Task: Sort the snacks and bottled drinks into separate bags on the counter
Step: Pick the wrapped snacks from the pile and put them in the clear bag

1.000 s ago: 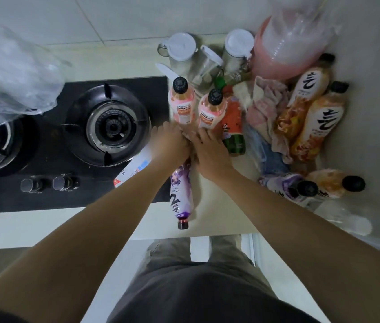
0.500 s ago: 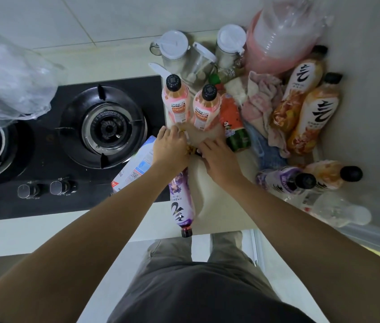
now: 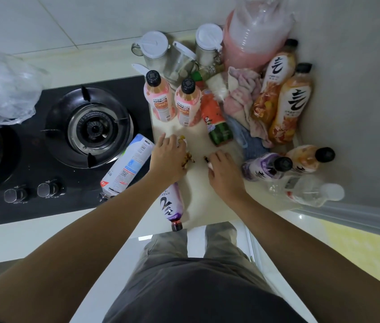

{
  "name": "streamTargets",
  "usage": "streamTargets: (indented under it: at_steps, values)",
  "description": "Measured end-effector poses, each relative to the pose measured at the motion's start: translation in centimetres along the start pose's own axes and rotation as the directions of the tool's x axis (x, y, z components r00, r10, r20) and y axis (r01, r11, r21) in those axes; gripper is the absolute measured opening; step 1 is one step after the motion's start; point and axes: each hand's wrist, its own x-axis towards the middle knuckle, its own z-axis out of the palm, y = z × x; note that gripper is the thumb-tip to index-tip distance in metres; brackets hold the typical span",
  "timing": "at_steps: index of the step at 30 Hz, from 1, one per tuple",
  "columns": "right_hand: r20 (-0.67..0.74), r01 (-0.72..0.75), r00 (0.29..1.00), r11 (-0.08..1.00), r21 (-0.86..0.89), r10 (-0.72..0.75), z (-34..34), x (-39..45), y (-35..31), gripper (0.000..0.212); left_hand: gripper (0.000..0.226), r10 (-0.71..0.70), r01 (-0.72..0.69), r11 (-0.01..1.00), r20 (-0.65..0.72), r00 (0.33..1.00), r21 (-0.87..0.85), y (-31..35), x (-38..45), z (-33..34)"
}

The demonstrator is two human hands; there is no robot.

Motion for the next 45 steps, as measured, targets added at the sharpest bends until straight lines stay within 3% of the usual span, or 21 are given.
streamTargets:
  at_steps: [5, 9, 15, 22, 28, 31, 36, 45]
  values:
    - [0.011, -0.128, 0.992, 0.990, 0.061, 0.127, -0.7, -1.6, 0.4, 0.025, 0.078, 0.075, -0.075, 0.997, -0.030, 0.997, -0.014, 2.5, -1.8, 0.8]
    - [0.069, -0.195, 0.979, 0.979, 0.058, 0.191, -1.1, -2.8, 0.6, 0.037, 0.076, 0.065, -0.067, 0.997, -0.062, 0.996, -0.038, 4.4, -3.7, 1.7]
    - [0.108, -0.173, 0.981, 0.982, 0.079, 0.164, -1.7, -3.5, 0.8, 0.020, 0.078, 0.019, -0.024, 0.996, -0.050, 0.999, -0.091, 6.5, -5.9, 2.3]
    - [0.096, -0.123, 0.990, 0.965, 0.231, 0.103, -2.6, -2.8, 1.2, 0.025, 0.073, -0.116, 0.061, 0.949, -0.164, 0.980, -0.309, 7.4, -8.0, 0.9]
    - [0.101, -0.093, 0.993, 0.946, 0.309, 0.065, -4.9, -1.3, -0.7, 0.032, 0.072, -0.205, 0.106, 0.923, -0.238, 0.950, -0.371, 6.3, -10.6, -0.8]
    - [0.137, -0.100, 0.990, 0.899, 0.427, 0.045, -5.4, -0.3, -3.5, 0.032, 0.081, -0.269, 0.145, 0.911, -0.290, 0.918, -0.386, 4.3, -13.7, -1.7]
    - [0.160, -0.038, 0.986, 0.862, 0.506, -0.050, -5.3, 0.1, -11.1, 0.023, 0.077, -0.414, 0.258, 0.857, -0.299, 0.860, -0.446, -0.6, -20.9, -1.4]
    - [0.280, 0.069, 0.922, 0.824, 0.563, -0.268, 1.3, -5.6, -30.7, 0.020, 0.077, -0.635, 0.462, 0.727, -0.243, 0.734, -0.508, -10.2, -39.9, 4.0]
